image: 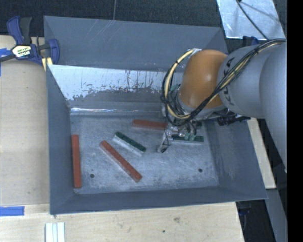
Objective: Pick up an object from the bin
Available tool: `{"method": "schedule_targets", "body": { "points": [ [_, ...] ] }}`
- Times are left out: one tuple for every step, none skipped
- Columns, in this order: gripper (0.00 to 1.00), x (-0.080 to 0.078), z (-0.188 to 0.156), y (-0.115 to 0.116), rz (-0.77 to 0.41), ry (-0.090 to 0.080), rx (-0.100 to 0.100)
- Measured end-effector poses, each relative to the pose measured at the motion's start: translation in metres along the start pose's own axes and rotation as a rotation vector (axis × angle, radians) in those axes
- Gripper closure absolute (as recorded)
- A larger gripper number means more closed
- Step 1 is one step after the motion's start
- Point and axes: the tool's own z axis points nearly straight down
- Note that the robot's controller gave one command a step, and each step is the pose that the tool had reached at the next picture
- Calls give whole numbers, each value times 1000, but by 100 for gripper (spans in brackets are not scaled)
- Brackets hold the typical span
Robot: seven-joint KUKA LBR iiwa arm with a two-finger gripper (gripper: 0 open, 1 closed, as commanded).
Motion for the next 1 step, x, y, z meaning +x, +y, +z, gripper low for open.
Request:
{"method": "schedule_targets", "body": {
  "points": [
    [0,-1,-1,0,0,-2,0]
  ]
}}
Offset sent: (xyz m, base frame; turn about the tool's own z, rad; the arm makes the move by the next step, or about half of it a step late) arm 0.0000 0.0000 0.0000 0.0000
